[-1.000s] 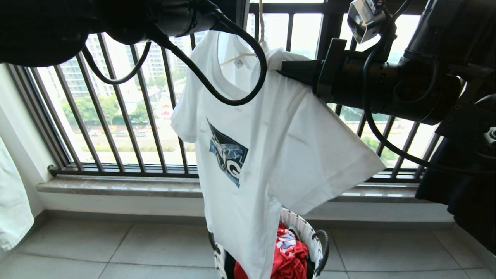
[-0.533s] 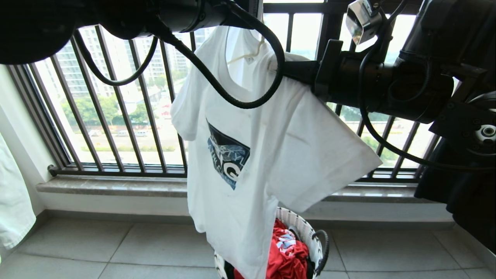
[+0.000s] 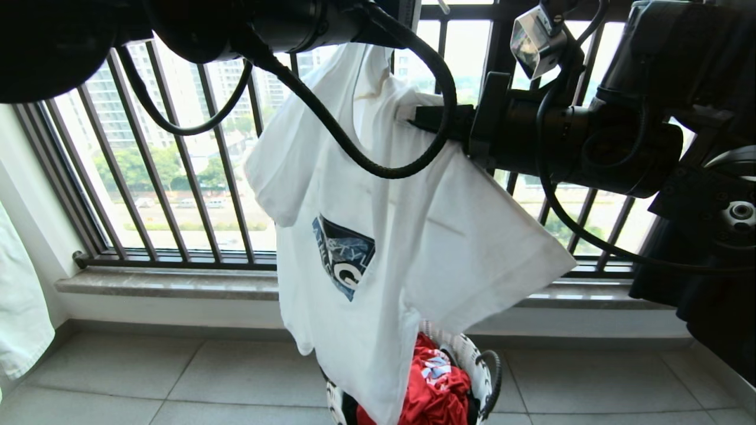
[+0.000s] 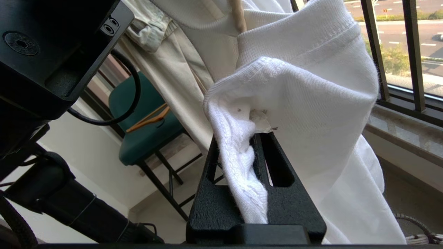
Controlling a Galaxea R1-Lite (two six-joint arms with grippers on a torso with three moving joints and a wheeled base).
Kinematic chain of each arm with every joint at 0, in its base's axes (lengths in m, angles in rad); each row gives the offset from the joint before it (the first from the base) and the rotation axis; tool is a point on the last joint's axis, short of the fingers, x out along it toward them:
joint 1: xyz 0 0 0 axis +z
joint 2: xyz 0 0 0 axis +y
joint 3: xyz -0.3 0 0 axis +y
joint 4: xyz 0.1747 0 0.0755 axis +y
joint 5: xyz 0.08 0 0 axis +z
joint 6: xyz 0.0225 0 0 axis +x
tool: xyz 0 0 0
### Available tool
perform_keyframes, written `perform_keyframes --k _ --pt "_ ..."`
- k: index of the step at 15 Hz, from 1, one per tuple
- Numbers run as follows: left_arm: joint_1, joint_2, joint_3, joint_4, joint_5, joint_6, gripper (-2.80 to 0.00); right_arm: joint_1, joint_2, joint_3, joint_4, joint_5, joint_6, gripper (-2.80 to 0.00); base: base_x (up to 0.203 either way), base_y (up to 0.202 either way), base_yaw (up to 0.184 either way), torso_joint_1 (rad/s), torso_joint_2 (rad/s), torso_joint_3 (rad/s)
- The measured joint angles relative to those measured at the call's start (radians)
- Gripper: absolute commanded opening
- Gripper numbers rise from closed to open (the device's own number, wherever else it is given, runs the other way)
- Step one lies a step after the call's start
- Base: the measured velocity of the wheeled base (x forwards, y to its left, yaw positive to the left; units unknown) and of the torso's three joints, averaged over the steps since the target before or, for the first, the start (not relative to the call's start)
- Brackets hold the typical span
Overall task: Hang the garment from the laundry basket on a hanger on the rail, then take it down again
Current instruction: Hang the clothes on the clothes rack
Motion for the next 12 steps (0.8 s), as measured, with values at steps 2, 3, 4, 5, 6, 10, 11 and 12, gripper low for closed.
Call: perform_keyframes --k 2,3,4,5,6,10,11,12 --pt "0.000 -0.002 0.004 0.000 0.001 -0.001 -2.80 0.005 -0.002 0.003 0.000 0.000 0.001 -2.80 0.000 0.000 0.000 0.000 0.00 0.000" --pt "0.000 -0.002 0.005 0.000 0.001 -0.002 -2.80 0.007 -0.004 0.005 0.001 0.002 0.005 -2.80 0.000 0.000 0.000 0.000 0.00 0.000" --pt "0.000 -0.002 0.006 0.000 0.004 -0.001 -2.80 0.009 -0.007 0.007 0.001 0.009 0.021 -2.80 0.000 0.000 0.000 0.000 0.00 0.000" --pt "0.000 -0.002 0.006 0.000 0.007 -0.001 -2.80 0.010 -0.011 0.008 -0.001 0.019 0.036 -2.80 0.000 0.000 0.000 0.000 0.00 0.000" --pt "0.000 -0.002 0.006 0.000 0.008 -0.001 -2.80 0.010 -0.014 0.009 -0.002 0.028 0.041 -2.80 0.000 0.000 0.000 0.000 0.00 0.000" --pt "0.000 -0.006 0.025 0.000 0.014 -0.002 0.00 0.010 -0.020 0.009 -0.002 0.030 0.043 -2.80 0.000 0.000 0.000 0.000 0.00 0.000" --pt "-0.001 -0.007 0.027 0.001 0.017 -0.002 0.00 0.010 -0.021 0.009 -0.003 0.030 0.043 -2.80 0.000 0.000 0.000 0.000 0.00 0.000" --pt "-0.001 -0.009 0.030 0.002 0.018 -0.002 0.00 0.010 -0.021 0.009 -0.003 0.030 0.043 -2.80 0.000 0.000 0.000 0.000 0.00 0.000"
